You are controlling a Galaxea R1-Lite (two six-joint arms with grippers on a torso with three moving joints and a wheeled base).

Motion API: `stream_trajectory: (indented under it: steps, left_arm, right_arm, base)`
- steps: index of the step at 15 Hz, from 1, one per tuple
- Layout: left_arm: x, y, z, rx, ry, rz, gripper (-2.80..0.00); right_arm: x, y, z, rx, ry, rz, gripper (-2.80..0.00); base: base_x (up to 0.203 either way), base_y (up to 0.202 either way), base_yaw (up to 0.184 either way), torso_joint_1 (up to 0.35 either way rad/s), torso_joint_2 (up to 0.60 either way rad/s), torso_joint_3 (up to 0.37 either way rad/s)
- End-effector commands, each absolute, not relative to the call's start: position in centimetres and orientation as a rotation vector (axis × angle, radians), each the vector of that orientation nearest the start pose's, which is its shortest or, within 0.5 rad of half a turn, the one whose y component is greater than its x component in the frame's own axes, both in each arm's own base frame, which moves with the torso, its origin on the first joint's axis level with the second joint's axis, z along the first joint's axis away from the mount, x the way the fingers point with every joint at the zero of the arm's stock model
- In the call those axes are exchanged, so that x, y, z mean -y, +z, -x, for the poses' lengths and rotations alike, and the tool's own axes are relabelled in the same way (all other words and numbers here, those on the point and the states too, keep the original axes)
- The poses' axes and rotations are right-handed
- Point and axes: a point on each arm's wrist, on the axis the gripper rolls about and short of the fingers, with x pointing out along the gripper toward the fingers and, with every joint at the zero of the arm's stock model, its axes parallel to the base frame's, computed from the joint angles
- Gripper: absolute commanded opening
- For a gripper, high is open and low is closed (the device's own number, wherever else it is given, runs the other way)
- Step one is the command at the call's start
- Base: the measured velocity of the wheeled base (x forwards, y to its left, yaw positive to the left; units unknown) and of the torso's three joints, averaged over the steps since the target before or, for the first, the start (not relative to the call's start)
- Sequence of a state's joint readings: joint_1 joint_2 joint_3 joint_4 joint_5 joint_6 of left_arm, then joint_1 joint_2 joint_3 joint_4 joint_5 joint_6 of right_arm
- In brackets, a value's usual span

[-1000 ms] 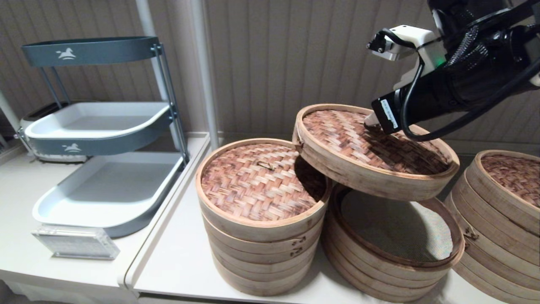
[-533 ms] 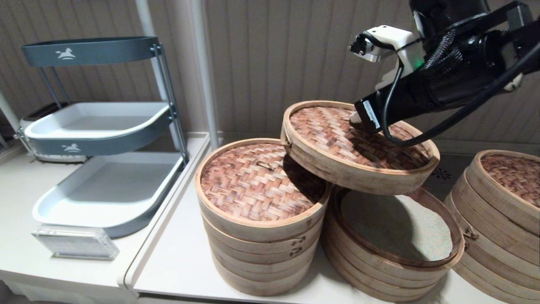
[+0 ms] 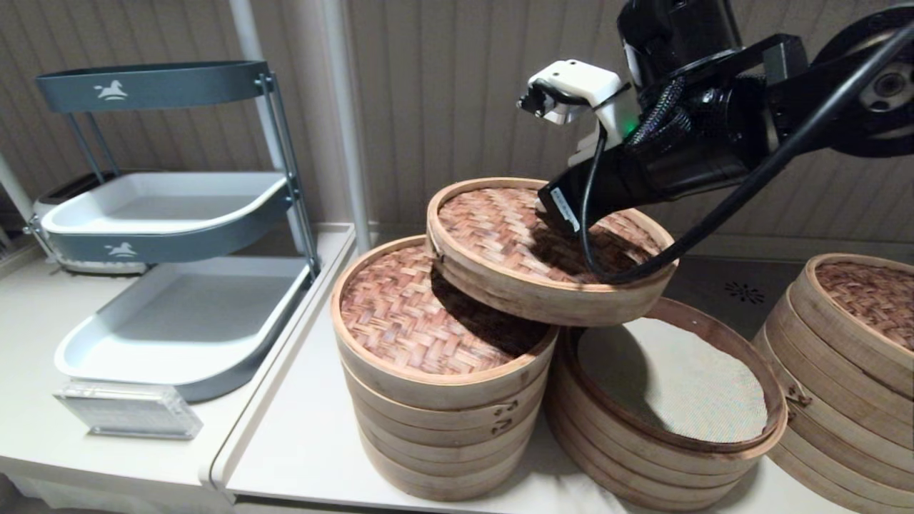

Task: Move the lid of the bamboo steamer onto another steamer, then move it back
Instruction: Put the steamer

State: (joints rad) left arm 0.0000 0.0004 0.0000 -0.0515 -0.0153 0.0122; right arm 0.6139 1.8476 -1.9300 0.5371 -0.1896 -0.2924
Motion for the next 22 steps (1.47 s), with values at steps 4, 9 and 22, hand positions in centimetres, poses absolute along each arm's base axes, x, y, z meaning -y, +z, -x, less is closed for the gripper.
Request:
stream_trajectory:
  steps: [4, 9, 22]
  left_arm:
    - [0.0, 7.3, 2.1, 0.025, -0.015, -0.012, -2.80]
    - [0.0, 7.3, 2.1, 0.025, -0.015, -0.012, -2.80]
    - [0.0, 7.3, 2.1, 0.025, -0.015, -0.012, -2.80]
  right_arm:
    - [-20.9, 32.1, -29.2, -0.349, 0.501, 0.495, -2.80]
    - [-22.6, 31.6, -29.4, -0.302, 0.531, 0.526, -2.80]
    - [-25.5, 30.8, -29.2, -0.239, 0.604, 0.568, -2.80]
  base:
    - [0.000, 0.000, 0.000, 0.000, 0.00, 0.000]
    - [0.000, 0.000, 0.000, 0.000, 0.00, 0.000]
    - [0.000, 0.000, 0.000, 0.000, 0.00, 0.000]
